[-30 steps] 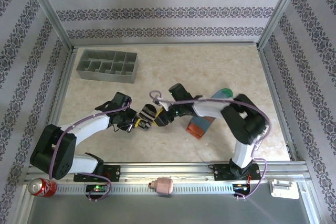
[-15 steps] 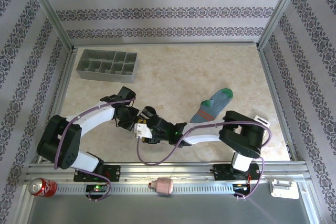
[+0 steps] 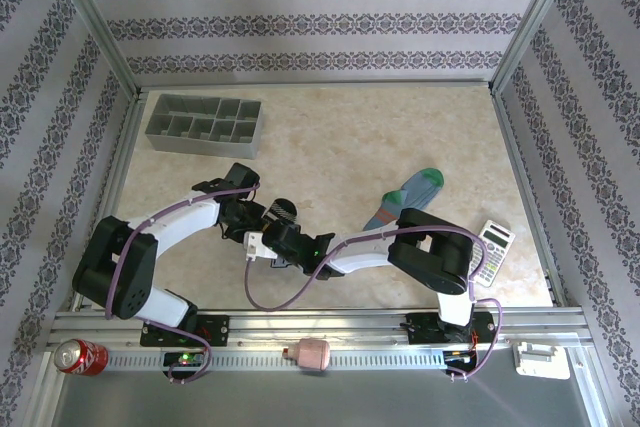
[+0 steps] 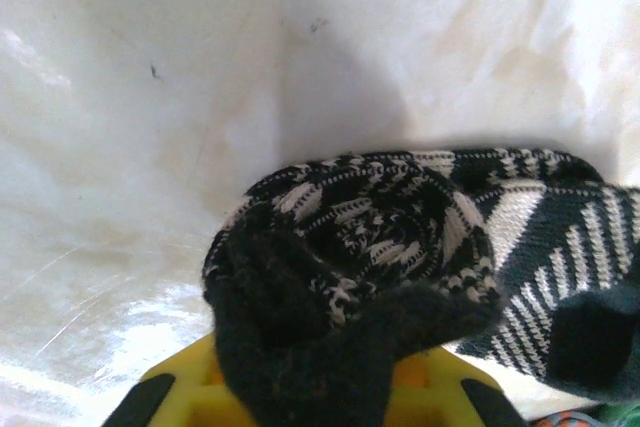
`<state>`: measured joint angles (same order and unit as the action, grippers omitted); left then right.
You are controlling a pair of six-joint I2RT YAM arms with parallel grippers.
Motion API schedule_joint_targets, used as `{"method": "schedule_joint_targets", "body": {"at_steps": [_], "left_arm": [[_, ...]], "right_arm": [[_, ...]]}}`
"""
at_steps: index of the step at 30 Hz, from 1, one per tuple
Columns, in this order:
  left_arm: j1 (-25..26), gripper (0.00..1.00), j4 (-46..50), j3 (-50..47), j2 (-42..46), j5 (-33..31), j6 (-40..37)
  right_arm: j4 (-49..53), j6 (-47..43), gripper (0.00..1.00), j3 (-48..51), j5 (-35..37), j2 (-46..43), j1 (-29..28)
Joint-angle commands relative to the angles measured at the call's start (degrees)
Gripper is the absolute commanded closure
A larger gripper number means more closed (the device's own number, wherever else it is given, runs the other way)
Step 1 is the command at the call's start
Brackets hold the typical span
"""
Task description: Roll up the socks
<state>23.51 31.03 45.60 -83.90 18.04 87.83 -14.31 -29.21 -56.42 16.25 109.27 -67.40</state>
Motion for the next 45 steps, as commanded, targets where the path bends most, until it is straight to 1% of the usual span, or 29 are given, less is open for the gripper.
{"method": "schedule_joint_targets", "body": {"at_steps": [1,2,3,6,8,10,12,15,17,20,23,26,28,31,33,37,42,45], "left_arm": [[0.8,0.72,5.8,-1.7,2.9,0.1,1.2],[0.8,0.63,5.1,-1.7,4.2,-0.4,1.6],[0.8,0.57,4.9,-1.6,5.4,-1.1,2.0],[0.5,0.43,3.6,-1.2,8.9,-3.3,2.4],[0.1,0.31,3.8,-1.5,10.5,-4.1,3.2],[-0.6,0.28,1.9,-2.8,11.9,-4.3,3.5],[-1.1,0.28,0.0,-3.7,13.4,-5.2,3.5],[-1.7,0.3,-2.7,-4.6,15.1,-5.7,2.6],[-2.0,0.31,-2.6,-4.8,15.8,-5.7,1.8],[-2.4,0.31,-0.8,-5.4,16.8,-5.2,0.9],[-2.4,0.32,-1.2,-7.4,18.3,-4.3,1.4],[-2.4,0.33,-3.2,-9.1,19.0,-3.5,1.0],[-2.4,0.34,-6.6,-10.1,19.3,-2.8,0.4],[-2.3,0.34,-11.7,-10.8,18.5,-1.5,-1.5],[-2.4,0.34,-14.9,-11.3,17.0,0.0,-3.1],[-2.2,0.36,-17.8,-11.7,13.4,2.5,-5.4],[-2.1,0.39,-20.3,-11.7,10.7,2.6,-6.7],[-2.1,0.4,-22.4,-11.2,8.4,2.9,-7.4]], "right_arm": [[8.9,6.3,0.99,0.2,-4.6,3.2,4.5],[8.9,7.1,1.0,1.2,-6.7,2.8,5.2],[8.9,7.7,1.0,2.2,-8.9,2.3,5.7],[11.0,9.3,1.0,3.2,-15.8,1.8,7.6],[13.9,10.0,1.0,2.6,-20.0,2.4,8.7],[14.8,10.8,1.0,2.2,-23.5,2.7,10.0],[15.7,11.9,1.0,1.9,-26.1,3.0,11.2],[16.8,13.7,1.0,1.5,-29.5,3.4,12.9],[17.4,14.8,1.0,1.2,-32.4,3.9,14.0],[18.5,16.0,1.0,0.7,-35.0,4.9,15.4],[18.6,16.9,1.0,0.9,-37.1,5.2,16.3],[18.9,18.1,1.0,0.5,-39.8,5.6,17.5],[19.0,19.0,1.0,0.3,-41.7,6.1,18.4],[19.3,20.9,1.0,-0.2,-45.6,7.1,20.0],[20.9,22.1,1.0,-1.4,-49.9,8.6,21.6],[22.4,23.9,1.0,-2.5,-55.9,10.7,24.2],[24.1,26.2,1.0,-4.1,-60.6,13.3,27.7],[26.7,27.4,1.0,-6.3,-62.3,15.6,29.5]]}}
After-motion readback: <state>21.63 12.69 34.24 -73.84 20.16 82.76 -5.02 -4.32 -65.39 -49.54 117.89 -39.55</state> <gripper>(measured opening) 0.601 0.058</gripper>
